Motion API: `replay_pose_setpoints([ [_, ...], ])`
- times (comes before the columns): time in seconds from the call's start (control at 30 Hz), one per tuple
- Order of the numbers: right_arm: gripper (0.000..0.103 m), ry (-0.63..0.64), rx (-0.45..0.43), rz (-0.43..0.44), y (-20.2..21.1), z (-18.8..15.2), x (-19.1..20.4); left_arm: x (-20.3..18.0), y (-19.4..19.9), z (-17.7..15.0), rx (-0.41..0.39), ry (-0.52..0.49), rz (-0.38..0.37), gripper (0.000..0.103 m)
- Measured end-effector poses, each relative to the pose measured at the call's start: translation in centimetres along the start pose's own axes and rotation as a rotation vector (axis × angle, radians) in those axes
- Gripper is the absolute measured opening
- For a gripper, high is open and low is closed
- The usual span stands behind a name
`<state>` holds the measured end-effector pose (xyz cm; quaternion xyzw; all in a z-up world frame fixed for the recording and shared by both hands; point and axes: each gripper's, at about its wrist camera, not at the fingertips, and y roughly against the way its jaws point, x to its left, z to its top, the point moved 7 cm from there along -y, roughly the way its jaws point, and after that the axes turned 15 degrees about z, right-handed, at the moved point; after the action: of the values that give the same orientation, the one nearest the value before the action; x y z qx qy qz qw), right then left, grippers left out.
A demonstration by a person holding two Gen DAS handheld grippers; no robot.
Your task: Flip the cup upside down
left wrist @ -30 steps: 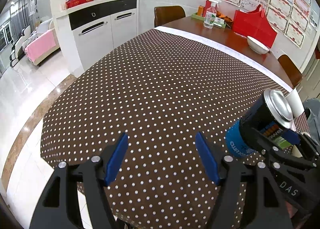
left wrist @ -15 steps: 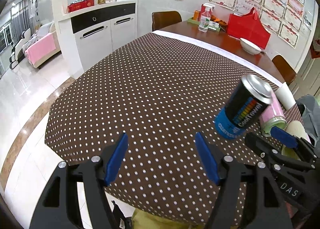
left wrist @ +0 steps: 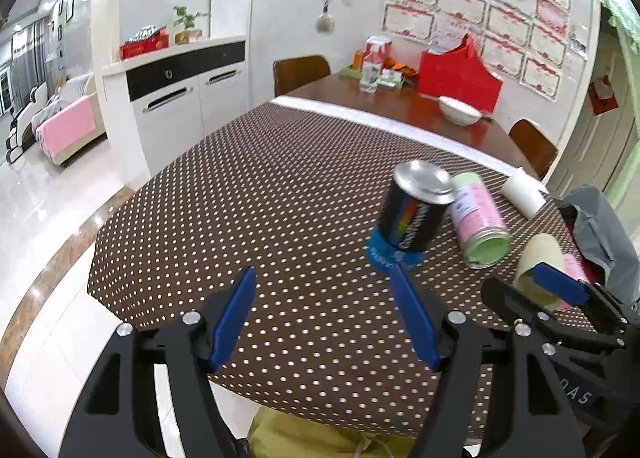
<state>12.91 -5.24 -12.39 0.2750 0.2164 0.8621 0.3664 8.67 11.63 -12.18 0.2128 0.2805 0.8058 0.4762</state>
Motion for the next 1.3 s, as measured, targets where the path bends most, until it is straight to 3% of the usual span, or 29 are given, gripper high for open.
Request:
replay_pose_setpoints([
  [0.7, 0.079, 0.077, -0.249, -0.028, 10.2, 2.5, 2.0, -2.0, 10.9, 2.8, -0.288, 0.002, -0.059, 0.069],
  [1.2, 0.083, 0.134, -0.328, -0.031, 13.4, 2.1, 3.8, -1.8, 14.8, 2.7, -0.414, -0.006, -0.069, 0.069],
  [1.3, 0.084, 0.143, -0.333, -0.024, 13.6, 2.0, 3.9, -1.5, 15.2, 2.6, -0.434, 0.006, -0.058, 0.073],
])
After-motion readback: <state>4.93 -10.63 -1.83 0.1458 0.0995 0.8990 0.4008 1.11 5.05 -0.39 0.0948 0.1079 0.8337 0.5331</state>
